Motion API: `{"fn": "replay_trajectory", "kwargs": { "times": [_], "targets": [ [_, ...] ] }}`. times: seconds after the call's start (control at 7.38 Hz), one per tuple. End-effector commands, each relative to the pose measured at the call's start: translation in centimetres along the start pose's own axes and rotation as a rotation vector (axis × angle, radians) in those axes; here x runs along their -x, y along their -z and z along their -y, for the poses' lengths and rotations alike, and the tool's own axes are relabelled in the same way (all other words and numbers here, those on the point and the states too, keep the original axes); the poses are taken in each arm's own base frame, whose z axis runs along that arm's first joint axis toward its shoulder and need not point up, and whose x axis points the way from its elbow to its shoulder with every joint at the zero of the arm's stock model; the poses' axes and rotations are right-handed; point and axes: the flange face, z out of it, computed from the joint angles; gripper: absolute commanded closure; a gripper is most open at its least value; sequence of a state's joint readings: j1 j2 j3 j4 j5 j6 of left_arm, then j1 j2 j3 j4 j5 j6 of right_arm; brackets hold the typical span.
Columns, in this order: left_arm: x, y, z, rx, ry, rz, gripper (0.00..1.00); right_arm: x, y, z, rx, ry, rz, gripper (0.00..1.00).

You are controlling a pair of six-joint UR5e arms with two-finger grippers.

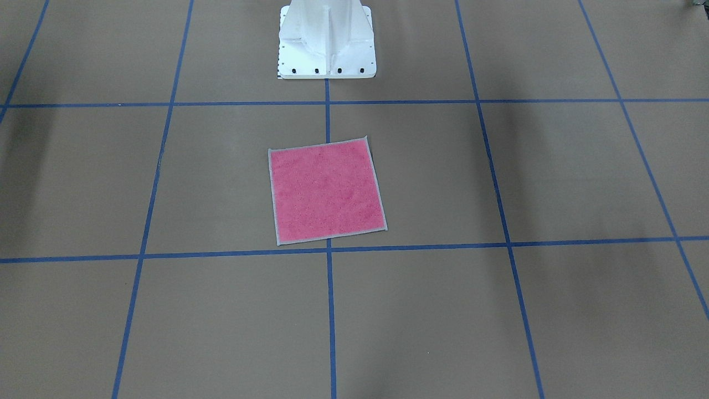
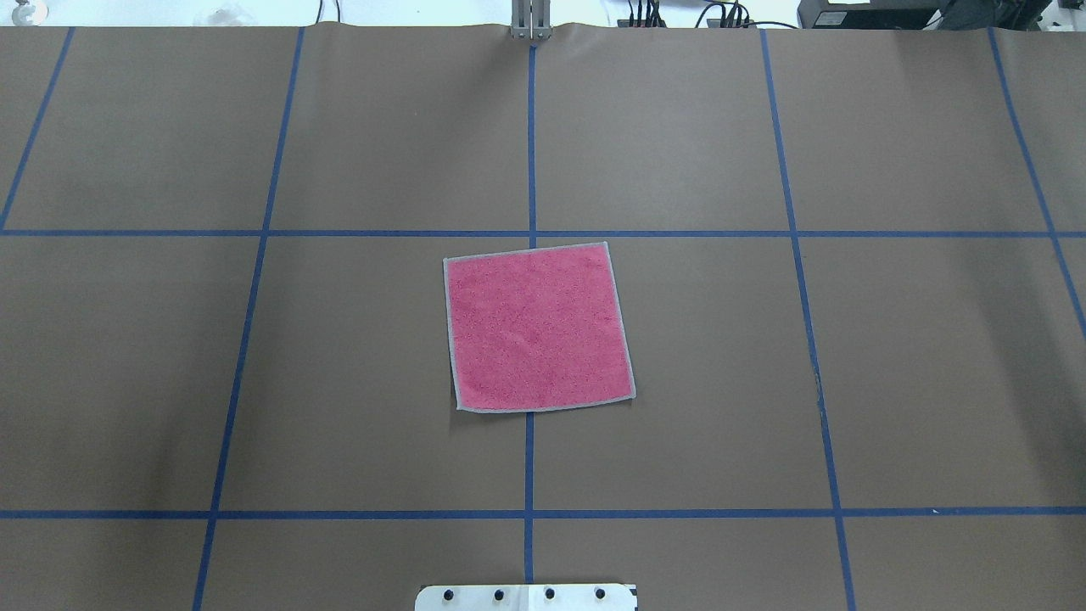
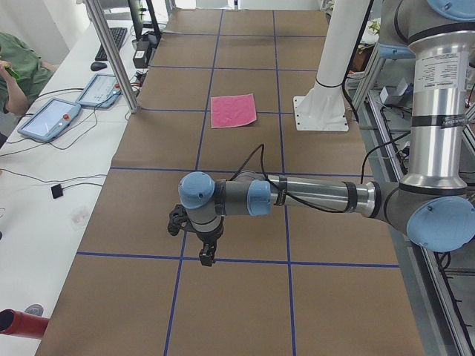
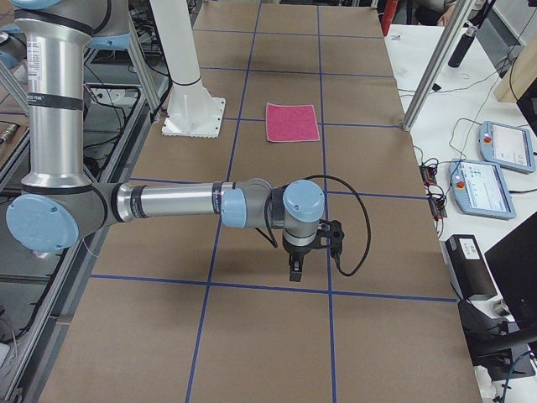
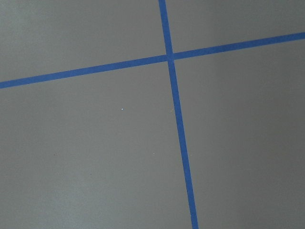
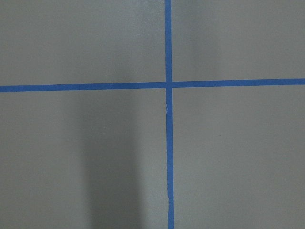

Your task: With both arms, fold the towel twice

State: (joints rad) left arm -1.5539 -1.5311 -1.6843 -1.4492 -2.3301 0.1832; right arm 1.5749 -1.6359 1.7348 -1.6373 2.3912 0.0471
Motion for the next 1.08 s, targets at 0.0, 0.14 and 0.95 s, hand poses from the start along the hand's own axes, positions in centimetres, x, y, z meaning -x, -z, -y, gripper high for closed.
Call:
{"fn": "replay_trajectory", "kwargs": {
  "times": [0.0, 0.14, 0.95],
  "targets": [
    [-1.7, 2.4, 3.0, -0.042, -0.011, 0.010, 0.00, 1.7, 1.3, 2.5, -0.021, 0.020, 0.000, 0.00],
    [-3.5, 4.8, 6.2, -0.084, -0.015, 0.019, 0.00, 2.6, 1.8, 5.4, -0.032, 0.035, 0.001, 0.00],
    [-31.4, 4.4, 16.0, -0.189, -0.081, -0.122, 0.00, 27.2, -1.6, 16.0, -0.009, 0.047, 0.065, 0.00]
  ]
}}
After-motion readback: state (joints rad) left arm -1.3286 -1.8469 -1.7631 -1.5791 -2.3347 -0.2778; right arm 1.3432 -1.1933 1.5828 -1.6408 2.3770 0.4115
